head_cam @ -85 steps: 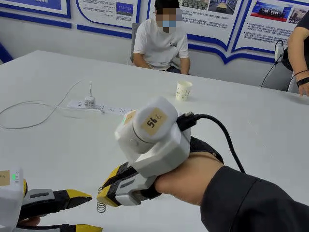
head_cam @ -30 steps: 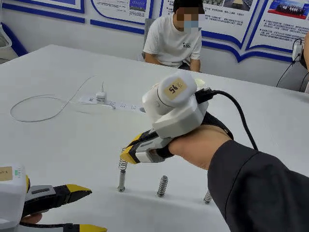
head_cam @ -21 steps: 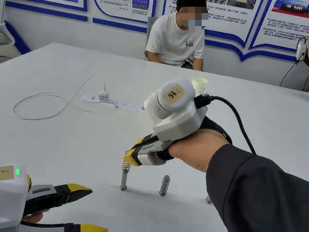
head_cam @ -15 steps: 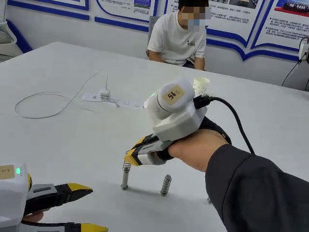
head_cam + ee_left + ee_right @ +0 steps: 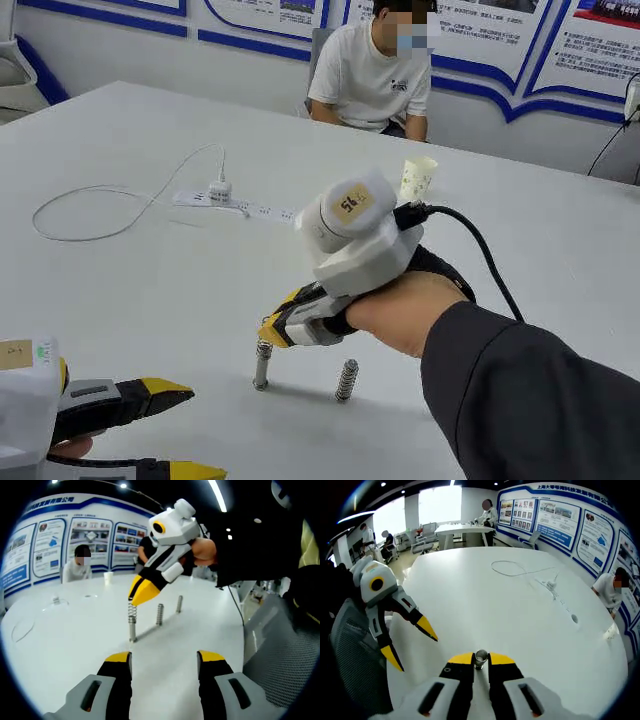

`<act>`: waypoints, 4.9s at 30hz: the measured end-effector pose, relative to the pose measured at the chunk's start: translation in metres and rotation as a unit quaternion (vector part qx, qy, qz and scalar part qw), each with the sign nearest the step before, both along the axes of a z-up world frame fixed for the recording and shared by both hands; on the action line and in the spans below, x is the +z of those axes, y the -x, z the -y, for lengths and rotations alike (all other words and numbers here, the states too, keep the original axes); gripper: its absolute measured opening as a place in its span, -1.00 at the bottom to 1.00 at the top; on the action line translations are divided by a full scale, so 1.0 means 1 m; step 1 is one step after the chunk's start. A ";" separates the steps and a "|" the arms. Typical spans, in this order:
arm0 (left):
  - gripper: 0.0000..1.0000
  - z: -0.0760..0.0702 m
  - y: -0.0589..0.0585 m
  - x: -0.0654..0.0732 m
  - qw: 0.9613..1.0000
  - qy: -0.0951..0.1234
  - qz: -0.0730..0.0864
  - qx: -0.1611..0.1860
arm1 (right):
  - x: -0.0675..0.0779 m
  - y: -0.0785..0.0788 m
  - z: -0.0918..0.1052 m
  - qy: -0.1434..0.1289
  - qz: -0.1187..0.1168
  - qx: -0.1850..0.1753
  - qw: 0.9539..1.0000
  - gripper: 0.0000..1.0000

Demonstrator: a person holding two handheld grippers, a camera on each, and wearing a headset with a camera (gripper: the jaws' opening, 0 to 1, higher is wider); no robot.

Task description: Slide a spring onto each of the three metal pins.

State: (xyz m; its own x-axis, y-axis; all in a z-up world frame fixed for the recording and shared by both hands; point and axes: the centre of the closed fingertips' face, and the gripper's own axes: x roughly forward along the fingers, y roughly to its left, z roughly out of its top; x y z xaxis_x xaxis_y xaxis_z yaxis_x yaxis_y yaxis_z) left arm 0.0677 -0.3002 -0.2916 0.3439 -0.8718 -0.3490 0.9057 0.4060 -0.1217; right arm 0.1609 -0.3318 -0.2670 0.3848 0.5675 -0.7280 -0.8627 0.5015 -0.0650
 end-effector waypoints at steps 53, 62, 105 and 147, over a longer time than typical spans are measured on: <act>0.08 -0.001 0.001 -0.001 1.000 -0.005 -0.003 0.001 | -0.044 0.006 0.001 0.020 -0.015 -0.006 1.000 -0.70; 0.10 0.001 0.000 0.000 1.000 -0.003 -0.002 0.000 | -0.036 0.008 0.005 0.016 -0.006 -0.008 1.000 -0.60; 0.24 0.012 -0.003 0.011 1.000 0.006 0.007 -0.004 | 0.002 0.059 0.038 -0.069 0.033 -0.034 0.997 -0.49; 0.40 0.015 -0.001 0.009 1.000 0.001 0.001 -0.001 | -0.008 0.104 0.136 -0.103 0.048 -0.124 0.986 -0.41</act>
